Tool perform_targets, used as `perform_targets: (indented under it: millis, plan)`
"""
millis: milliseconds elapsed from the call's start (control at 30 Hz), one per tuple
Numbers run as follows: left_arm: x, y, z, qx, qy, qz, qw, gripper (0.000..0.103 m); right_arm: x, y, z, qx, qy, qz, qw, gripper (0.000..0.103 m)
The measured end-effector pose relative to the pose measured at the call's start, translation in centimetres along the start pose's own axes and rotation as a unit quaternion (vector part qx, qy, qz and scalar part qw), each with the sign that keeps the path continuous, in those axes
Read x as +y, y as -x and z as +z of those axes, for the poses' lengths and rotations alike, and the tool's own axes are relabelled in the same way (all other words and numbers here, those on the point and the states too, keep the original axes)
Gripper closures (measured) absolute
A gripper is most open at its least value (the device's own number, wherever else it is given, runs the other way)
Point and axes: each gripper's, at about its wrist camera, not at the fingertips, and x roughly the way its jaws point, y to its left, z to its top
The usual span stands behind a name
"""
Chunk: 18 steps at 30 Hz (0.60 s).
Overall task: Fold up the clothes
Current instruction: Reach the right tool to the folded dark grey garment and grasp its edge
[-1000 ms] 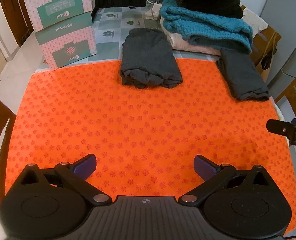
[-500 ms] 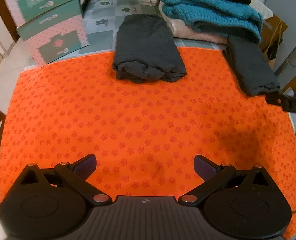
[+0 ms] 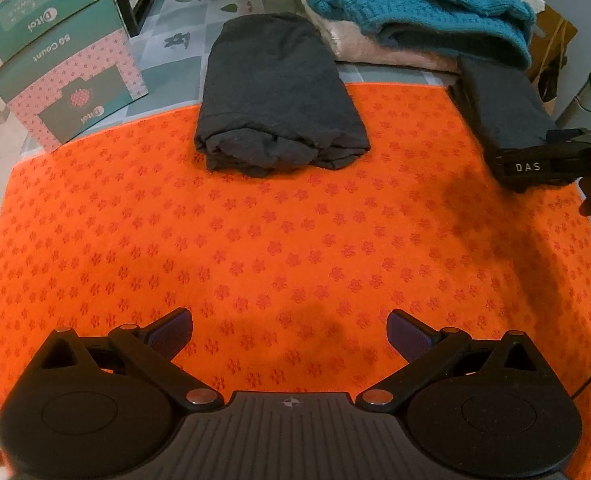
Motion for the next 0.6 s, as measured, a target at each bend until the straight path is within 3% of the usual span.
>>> perform_targets:
  millis: [100, 200, 300, 367, 467, 600]
  plan:
    - [0.4, -0.2, -0.1, 0.003, 0.007, 0.002, 1.0, 0.0, -0.4, -1.3, 0.2, 0.001, 0.012, -0.003, 1.0, 0.021]
    - [1.1, -0.1, -0.4, 0.005, 0.023, 0.004, 0.9997, 0.0, -0.5, -2.0, 0.1, -0.001, 0.023, -0.004, 1.0, 0.025]
    - [1.8, 0.2, -0.8, 0.005, 0.038, 0.004, 0.9993, 0.0, -0.3, -2.1, -0.1, -0.009, 0.034, -0.007, 0.999, 0.038]
    - [2.2, 0.6, -1.0, 0.002, 0.044, 0.006, 0.999, 0.0, -0.5, -1.8, 0.0, -0.014, 0.03, -0.007, 0.999, 0.065]
    - [2.9, 1.4, -1.4, -0.006, 0.058, 0.005, 0.9983, 0.0, -1.2, -0.9, 0.2, -0.021, 0.009, -0.004, 1.0, 0.072]
    - [3.6, 2.6, -2.0, -0.017, 0.075, 0.002, 0.9971, 0.0, -1.8, 1.8, 0.4, -0.038, 0.004, -0.008, 0.999, 0.073]
